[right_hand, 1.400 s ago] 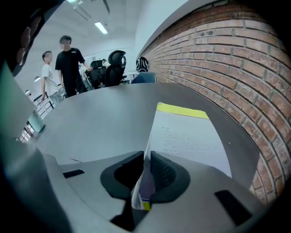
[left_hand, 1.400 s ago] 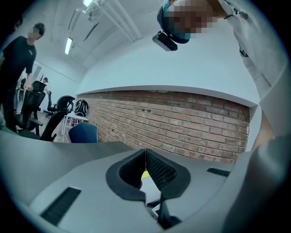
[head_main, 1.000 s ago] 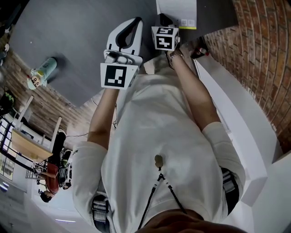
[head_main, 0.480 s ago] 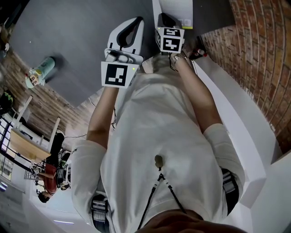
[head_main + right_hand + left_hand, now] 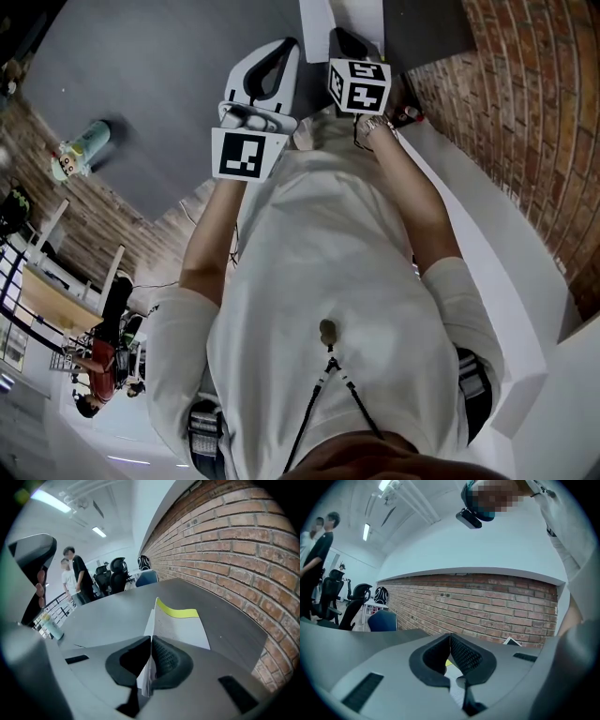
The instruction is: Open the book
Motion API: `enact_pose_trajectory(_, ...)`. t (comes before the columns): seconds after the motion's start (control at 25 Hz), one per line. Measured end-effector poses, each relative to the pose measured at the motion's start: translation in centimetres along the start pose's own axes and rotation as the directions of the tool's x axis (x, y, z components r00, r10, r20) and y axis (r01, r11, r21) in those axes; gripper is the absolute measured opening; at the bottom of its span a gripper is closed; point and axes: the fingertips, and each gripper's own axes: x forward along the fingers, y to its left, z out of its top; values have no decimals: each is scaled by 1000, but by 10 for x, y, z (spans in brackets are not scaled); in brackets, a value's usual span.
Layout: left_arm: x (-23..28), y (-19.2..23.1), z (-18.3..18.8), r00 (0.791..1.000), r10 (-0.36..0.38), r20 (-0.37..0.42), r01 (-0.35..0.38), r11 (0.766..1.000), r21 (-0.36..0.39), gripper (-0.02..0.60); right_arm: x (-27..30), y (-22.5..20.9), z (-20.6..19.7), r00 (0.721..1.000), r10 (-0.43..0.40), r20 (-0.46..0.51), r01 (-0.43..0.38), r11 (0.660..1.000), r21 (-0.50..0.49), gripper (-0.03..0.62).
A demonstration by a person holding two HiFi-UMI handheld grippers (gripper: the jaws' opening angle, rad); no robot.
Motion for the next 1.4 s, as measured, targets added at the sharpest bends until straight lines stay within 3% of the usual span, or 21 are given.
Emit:
enact_pose_trajectory(0.52, 29, -54, 0, 1000, -12, -3, 12, 999, 35, 23, -33, -54, 19, 997, 57, 56, -59, 998, 37, 41)
enact_pose_trajectory(1.4, 68, -130, -9, 1000, -9, -1, 9, 997, 73, 23, -62, -157, 17, 994, 52, 100, -64, 990, 127, 41)
